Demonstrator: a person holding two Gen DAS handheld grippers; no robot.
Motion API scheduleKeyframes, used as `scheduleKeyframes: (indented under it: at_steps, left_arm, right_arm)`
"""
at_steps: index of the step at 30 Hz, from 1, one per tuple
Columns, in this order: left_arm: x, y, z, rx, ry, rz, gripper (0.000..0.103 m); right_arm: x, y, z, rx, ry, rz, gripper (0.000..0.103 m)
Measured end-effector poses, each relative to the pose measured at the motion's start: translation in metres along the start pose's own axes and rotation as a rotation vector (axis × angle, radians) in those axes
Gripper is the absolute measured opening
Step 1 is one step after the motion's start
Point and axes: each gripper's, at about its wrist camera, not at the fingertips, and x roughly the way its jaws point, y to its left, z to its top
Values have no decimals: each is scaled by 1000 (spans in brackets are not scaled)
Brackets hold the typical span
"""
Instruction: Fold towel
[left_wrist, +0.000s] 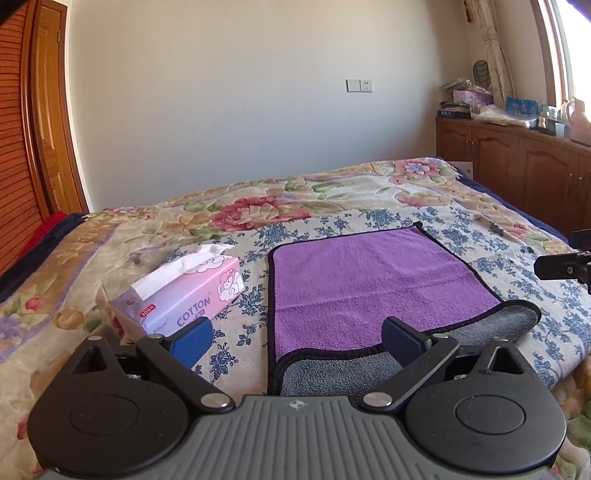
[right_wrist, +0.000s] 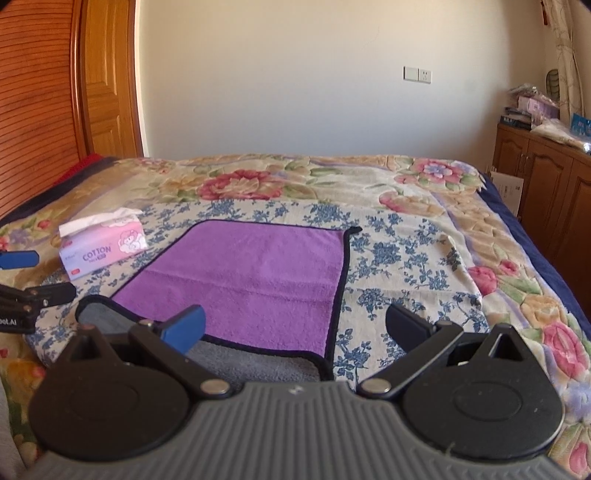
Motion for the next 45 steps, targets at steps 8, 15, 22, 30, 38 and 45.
scheduleKeyframes:
  at_steps: [8,15,22,30,38,45]
  left_arm:
    - [28,8,-6,-5,73,-30,88]
    - [43,15,-11,-13,115,-31,84]
    - [52,18,-14,-18,142,-29,71]
    - [62,27,-18,-73,196,-69,52]
    - [65,27,-19,-99,235,-115,36]
    - [64,29,-18,-114,243,-134,23]
  right_arm:
    - [14,-2,1,-14,35,4,103]
    - [25,-5,-1,-24,79,18,103]
    - [42,-13,-3,4,153,53,92]
    - [58,-19,-11,45,253,93,89]
    - [65,-29,-15,115,321,132,78]
    - [67,-30,-16,111,348,155,47]
